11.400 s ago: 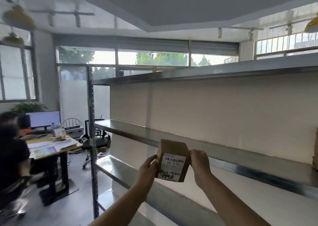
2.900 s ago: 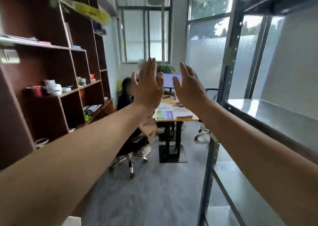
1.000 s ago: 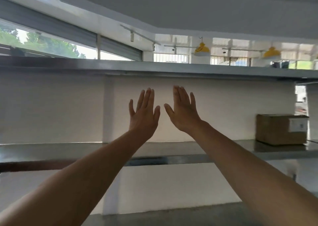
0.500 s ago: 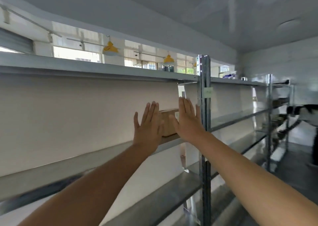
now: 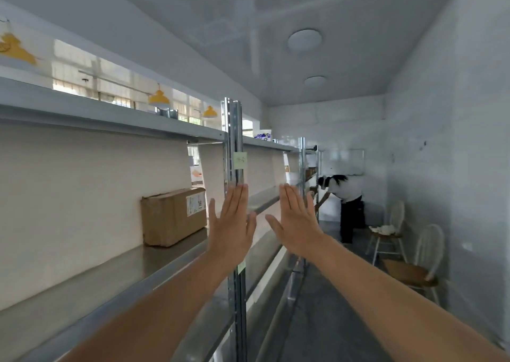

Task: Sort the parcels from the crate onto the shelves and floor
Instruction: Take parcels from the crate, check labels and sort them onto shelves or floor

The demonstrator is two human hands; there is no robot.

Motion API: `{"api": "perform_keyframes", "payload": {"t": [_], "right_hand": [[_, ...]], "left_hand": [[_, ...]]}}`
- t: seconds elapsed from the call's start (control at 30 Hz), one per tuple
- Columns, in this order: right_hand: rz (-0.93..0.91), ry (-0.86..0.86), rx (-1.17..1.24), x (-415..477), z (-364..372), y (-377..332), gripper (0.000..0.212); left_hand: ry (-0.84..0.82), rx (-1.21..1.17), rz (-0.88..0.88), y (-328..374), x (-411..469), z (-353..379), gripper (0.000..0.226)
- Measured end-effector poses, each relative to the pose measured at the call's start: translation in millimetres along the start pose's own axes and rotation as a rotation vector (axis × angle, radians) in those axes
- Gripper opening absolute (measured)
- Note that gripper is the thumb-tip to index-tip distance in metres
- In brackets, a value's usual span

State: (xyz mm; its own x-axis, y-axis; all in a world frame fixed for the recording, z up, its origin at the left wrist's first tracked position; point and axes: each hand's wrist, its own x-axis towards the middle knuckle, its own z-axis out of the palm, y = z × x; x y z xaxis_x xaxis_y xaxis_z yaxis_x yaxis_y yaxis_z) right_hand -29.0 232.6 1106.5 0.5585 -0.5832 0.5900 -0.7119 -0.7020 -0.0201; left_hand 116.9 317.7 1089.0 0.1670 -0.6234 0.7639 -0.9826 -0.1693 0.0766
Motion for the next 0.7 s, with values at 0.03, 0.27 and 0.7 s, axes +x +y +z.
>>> {"api": "perform_keyframes", "payload": {"t": [0.03, 0.27, 0.7], "right_hand": [[0.023, -0.011, -0.027, 4, 0, 3, 0.077], [0.119, 0.025, -0.157, 7, 5, -8, 0.077], [0.214, 0.016, -0.230, -23, -21, 27, 0.079]], "left_hand": [[0.005, -0.018, 0.003, -2, 4, 8, 0.072], [-0.014, -0.144, 0.086, -5, 7, 39, 0.073], [-0.004, -0.240, 0.200, 31, 23, 45, 0.064]]}}
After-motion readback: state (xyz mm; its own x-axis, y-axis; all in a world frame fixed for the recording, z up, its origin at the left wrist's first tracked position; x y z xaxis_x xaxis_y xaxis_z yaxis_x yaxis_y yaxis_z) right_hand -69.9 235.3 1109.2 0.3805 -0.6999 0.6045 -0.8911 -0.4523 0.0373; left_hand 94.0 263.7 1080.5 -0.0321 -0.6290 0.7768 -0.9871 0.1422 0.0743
